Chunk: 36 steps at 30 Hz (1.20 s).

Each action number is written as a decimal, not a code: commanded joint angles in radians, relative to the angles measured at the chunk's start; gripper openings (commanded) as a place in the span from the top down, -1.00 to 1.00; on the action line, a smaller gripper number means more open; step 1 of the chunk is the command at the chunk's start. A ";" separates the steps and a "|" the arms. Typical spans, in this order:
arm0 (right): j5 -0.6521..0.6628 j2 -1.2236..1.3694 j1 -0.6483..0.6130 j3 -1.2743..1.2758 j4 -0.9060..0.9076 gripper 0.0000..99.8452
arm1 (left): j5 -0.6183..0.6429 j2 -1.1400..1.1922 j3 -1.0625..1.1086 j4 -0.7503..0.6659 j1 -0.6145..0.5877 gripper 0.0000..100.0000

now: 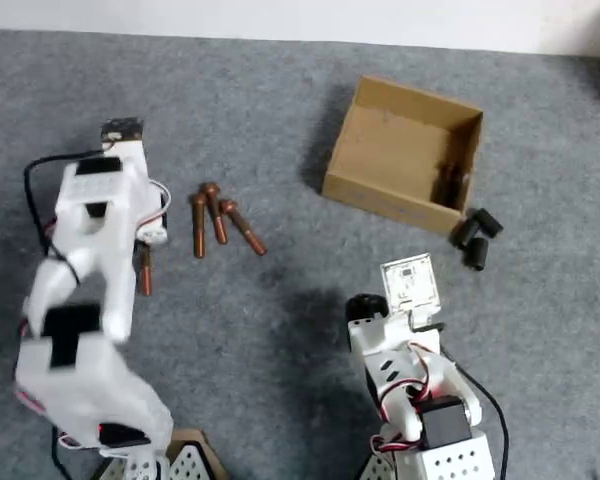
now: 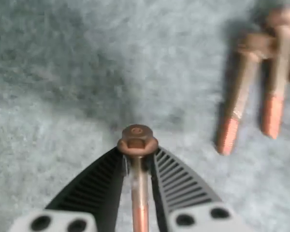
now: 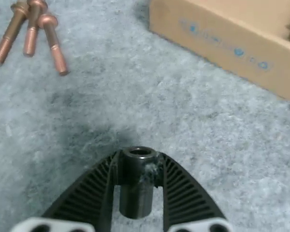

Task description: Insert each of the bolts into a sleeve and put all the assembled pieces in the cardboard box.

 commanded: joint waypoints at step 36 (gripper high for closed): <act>0.005 -0.012 -0.341 0.239 -0.437 0.99 | 0.149 -1.310 0.786 -0.580 0.429 0.99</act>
